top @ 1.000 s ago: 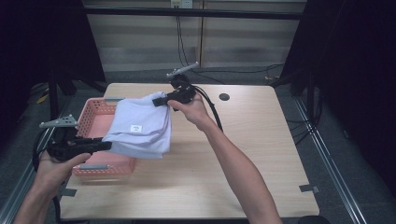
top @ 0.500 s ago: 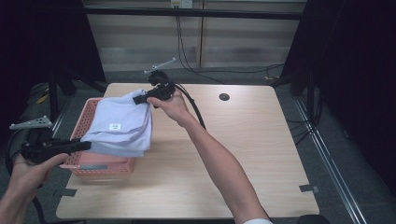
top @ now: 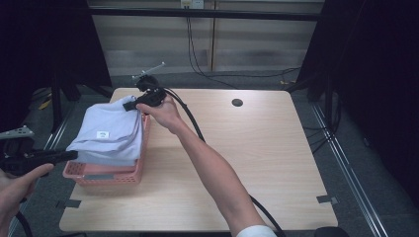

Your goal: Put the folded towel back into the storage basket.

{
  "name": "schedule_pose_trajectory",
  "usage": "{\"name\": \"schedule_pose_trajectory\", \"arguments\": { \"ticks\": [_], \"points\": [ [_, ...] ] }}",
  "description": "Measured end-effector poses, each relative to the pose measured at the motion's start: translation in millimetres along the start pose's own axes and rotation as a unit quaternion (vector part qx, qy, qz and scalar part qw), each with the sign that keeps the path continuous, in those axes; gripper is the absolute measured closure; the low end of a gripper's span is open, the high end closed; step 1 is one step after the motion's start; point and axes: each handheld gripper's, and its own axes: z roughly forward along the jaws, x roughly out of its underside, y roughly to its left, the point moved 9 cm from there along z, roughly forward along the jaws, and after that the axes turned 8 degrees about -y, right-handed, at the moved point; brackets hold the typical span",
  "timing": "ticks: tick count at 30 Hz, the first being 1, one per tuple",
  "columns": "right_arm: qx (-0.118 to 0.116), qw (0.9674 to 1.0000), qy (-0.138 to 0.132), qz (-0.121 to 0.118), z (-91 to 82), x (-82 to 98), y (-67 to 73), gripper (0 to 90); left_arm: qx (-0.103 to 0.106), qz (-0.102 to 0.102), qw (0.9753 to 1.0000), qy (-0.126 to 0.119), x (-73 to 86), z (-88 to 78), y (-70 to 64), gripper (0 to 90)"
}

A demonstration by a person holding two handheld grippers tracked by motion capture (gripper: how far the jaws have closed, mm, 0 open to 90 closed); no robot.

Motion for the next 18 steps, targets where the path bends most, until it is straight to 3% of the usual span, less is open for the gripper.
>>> {"name": "schedule_pose_trajectory", "arguments": {
  "ticks": [10, 16, 18],
  "points": [
    [0.012, 0.9997, 0.011, 0.019, 29.9, 15.4, -6.8, 76.8, -0.032, -0.022, 0.9991, 0.017, 13.2, 5.2, 24.1, 72.7],
    [0.018, 0.9992, 0.021, 0.030, 40.8, 28.8, -11.7, 76.7, -0.047, -0.013, 0.9980, 0.039, 23.8, 13.1, 29.2, 72.5],
    [0.027, 0.9988, 0.024, 0.032, 45.6, 33.7, -14.1, 76.7, -0.054, -0.019, 0.9973, 0.046, 25.7, 15.5, 31.1, 72.4]
  ]
}}
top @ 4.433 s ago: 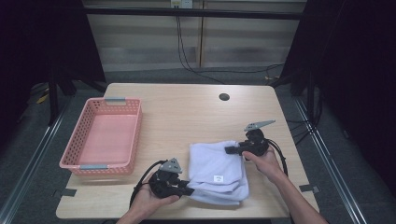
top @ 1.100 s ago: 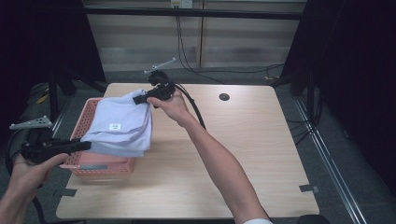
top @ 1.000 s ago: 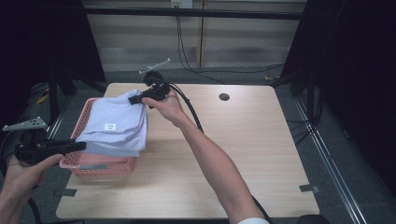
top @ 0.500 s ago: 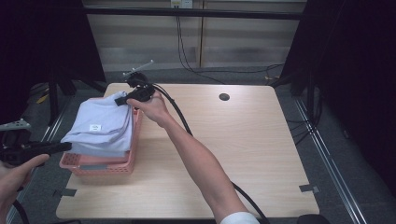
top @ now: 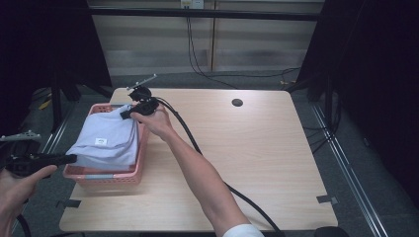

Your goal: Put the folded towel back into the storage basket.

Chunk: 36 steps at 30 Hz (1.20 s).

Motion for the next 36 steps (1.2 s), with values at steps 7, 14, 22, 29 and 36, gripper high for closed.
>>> {"name": "schedule_pose_trajectory", "arguments": {
  "ticks": [7, 14, 22, 29, 36],
  "points": [
    [-0.003, 1.0000, 0.008, 0.001, 12.9, 10.4, -4.3, 75.9, -0.005, -0.008, 0.9997, 0.021, 10.8, 8.3, 4.6, 70.8],
    [0.019, 0.9996, 0.017, 0.009, 16.9, 15.9, -12.8, 48.5, -0.033, -0.008, 0.9992, 0.020, 7.8, 13.3, 5.4, 48.5],
    [0.008, 0.9999, -0.011, 0.008, -3.1, 7.3, -12.6, 41.8, -0.026, -0.005, 0.9996, -0.003, 1.6, 10.9, -4.7, 42.6],
    [-0.006, 0.9998, -0.019, -0.005, -34.7, 17.1, -17.5, 42.0, -0.016, 0.006, 0.9996, -0.021, -3.5, 22.2, -36.9, 49.0],
    [-0.002, 0.9994, -0.033, -0.009, -77.5, 24.6, -23.7, 42.8, 0.013, 0.021, 0.9992, -0.030, -11.6, 39.7, -80.0, 52.2]
  ]
}}
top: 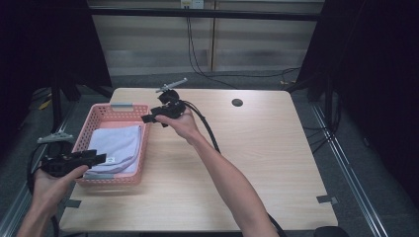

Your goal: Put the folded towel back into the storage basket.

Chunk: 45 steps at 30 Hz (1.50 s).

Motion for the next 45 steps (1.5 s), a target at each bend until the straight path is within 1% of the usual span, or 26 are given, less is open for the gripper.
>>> {"name": "schedule_pose_trajectory", "arguments": {
  "ticks": [4, 6, 9, 10, 12, 14, 15, 17, 18, 19, 23, 25, 27, 28, 29, 30, 33, 34, 36, 38, 39, 40, 42, 43, 44, 45],
  "points": [
    [-0.001, 0.9999, -0.013, -0.003, -26.2, 6.1, -5.4, 43.0, 0.016, 0.001, 0.9998, -0.010, 1.8, 14.4, -22.6, 49.1],
    [-0.003, 0.9999, -0.012, -0.008, -37.7, 14.1, -6.0, 43.6, 0.026, 0.007, 0.9996, -0.010, 4.4, 21.3, -34.3, 48.5],
    [-0.008, 0.9998, -0.017, -0.009, -56.4, 27.2, -5.6, 44.1, 0.033, 0.014, 0.9993, -0.010, 6.5, 31.6, -50.5, 48.1],
    [-0.006, 0.9998, -0.019, -0.010, -63.6, 31.5, -5.5, 45.2, 0.034, 0.020, 0.9992, -0.007, 7.3, 34.6, -55.5, 47.5],
    [-0.009, 0.9995, -0.022, -0.019, -79.9, 40.9, -5.0, 45.8, 0.043, 0.021, 0.9988, -0.009, 8.0, 41.5, -67.9, 46.5],
    [0.000, 0.9995, -0.026, -0.020, -97.3, 49.6, -7.9, 46.5, 0.039, 0.032, 0.9987, -0.004, 8.3, 48.5, -77.1, 46.5],
    [0.008, 0.9993, -0.027, -0.024, -105.8, 53.8, -10.6, 46.5, 0.044, 0.033, 0.9984, -0.007, 7.3, 51.7, -82.9, 46.2],
    [0.018, 0.9991, -0.032, -0.019, -123.3, 61.0, -14.9, 46.4, 0.050, 0.030, 0.9981, -0.018, 5.3, 57.7, -93.9, 46.0],
    [0.024, 0.9989, -0.037, -0.015, -131.9, 64.1, -16.8, 46.2, 0.061, 0.031, 0.9974, -0.020, 5.0, 59.8, -99.0, 44.9],
    [0.028, 0.9987, -0.041, -0.011, -139.8, 67.9, -17.8, 46.2, 0.066, 0.032, 0.9971, -0.023, 4.9, 62.3, -104.0, 44.7],
    [0.047, 0.9984, -0.025, -0.018, -166.4, 89.5, -16.8, 45.8, 0.072, 0.050, 0.9961, -0.014, 11.2, 74.0, -122.3, 44.6],
    [0.056, 0.9980, -0.025, -0.013, -181.0, 99.6, -15.8, 45.6, 0.070, 0.052, 0.9961, -0.013, 16.1, 80.5, -128.5, 44.3],
    [0.067, 0.9974, -0.022, -0.015, -195.4, 110.4, -15.4, 45.6, 0.075, 0.050, 0.9958, -0.012, 21.7, 85.9, -134.6, 44.1],
    [0.075, 0.9968, -0.020, -0.014, -202.4, 115.7, -16.1, 45.4, 0.083, 0.045, 0.9955, -0.013, 24.6, 88.0, -137.8, 43.7],
    [0.083, 0.9963, -0.019, -0.013, -209.9, 121.0, -16.6, 44.9, 0.093, 0.033, 0.9950, -0.013, 27.8, 90.6, -141.4, 43.0],
    [0.089, 0.9958, -0.020, -0.012, -217.2, 126.2, -17.2, 43.6, 0.094, 0.032, 0.9950, -0.009, 31.8, 92.3, -143.3, 42.8],
    [0.096, 0.9952, -0.018, 0.000, -238.1, 144.0, -16.3, 42.7, 0.087, 0.039, 0.9954, 0.006, 42.7, 94.7, -147.6, 42.4],
    [0.104, 0.9945, -0.014, -0.001, -244.5, 150.3, -16.2, 42.3, 0.080, 0.037, 0.9961, 0.007, 45.6, 94.0, -147.9, 42.0],
    [0.116, 0.9932, -0.009, 0.001, -258.1, 162.5, -15.0, 41.0, 0.075, 0.029, 0.9967, 0.010, 51.9, 90.2, -150.1, 41.1],
    [0.132, 0.9912, -0.011, 0.005, -271.5, 173.4, -11.9, 40.6, 0.067, 0.039, 0.9970, 0.002, 60.2, 87.5, -152.8, 40.2],
    [0.136, 0.9907, -0.006, 0.005, -276.5, 180.1, -9.5, 40.2, 0.066, 0.047, 0.9967, 0.003, 65.2, 87.4, -153.9, 40.2],
    [0.135, 0.9908, -0.003, 0.008, -280.8, 186.9, -7.1, 40.0, 0.065, 0.048, 0.9967, 0.009, 70.3, 88.6, -154.9, 39.8],
    [0.148, 0.9889, -0.001, 0.008, -287.7, 199.6, -6.2, 39.0, 0.068, 0.052, 0.9962, 0.019, 77.7, 89.7, -154.5, 38.4],
    [0.152, 0.9883, -0.006, 0.012, -290.2, 204.5, -6.6, 38.8, 0.072, 0.053, 0.9958, 0.018, 79.9, 90.1, -155.0, 38.1],
    [0.155, 0.9878, -0.013, 0.017, -292.1, 208.9, -7.8, 37.9, 0.073, 0.061, 0.9953, 0.019, 82.4, 90.3, -154.3, 38.0],
    [0.157, 0.9872, -0.017, 0.023, -293.4, 212.8, -9.4, 36.8, 0.071, 0.061, 0.9954, 0.017, 84.3, 91.3, -153.2, 37.9]
  ]
}}
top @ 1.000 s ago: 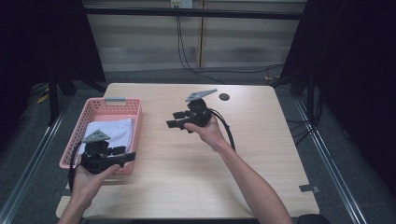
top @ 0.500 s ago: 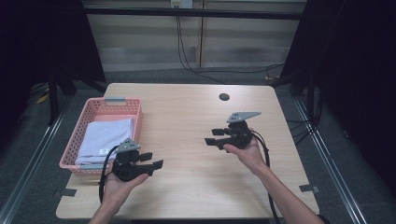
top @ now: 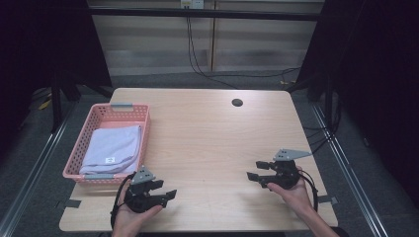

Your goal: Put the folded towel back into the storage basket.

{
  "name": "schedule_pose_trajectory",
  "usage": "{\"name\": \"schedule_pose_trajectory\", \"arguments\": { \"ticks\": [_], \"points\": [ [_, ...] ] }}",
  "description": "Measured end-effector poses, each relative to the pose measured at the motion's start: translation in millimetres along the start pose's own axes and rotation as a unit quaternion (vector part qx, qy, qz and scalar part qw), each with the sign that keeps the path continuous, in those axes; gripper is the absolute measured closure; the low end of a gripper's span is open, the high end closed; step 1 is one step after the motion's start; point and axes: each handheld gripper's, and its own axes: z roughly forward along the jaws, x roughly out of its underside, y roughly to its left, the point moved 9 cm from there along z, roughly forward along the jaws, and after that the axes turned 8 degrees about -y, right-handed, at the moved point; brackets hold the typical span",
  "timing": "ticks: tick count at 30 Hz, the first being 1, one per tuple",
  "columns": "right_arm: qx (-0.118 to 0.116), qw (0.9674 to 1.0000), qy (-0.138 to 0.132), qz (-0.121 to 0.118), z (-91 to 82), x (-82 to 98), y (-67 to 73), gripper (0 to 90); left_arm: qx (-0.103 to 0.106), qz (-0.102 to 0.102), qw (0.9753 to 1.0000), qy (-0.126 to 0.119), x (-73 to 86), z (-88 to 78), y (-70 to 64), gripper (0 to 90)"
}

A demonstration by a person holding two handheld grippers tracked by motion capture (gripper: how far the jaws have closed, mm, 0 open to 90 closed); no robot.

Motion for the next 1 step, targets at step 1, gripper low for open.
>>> {"name": "schedule_pose_trajectory", "arguments": {
  "ticks": [1],
  "points": [
    [0.003, 1.0000, 0.006, 0.004, -0.7, 3.2, -1.9, 35.9, 0.002, -0.006, 1.0000, 0.002, 1.7, 1.0, 0.9, 37.3]
  ]
}}
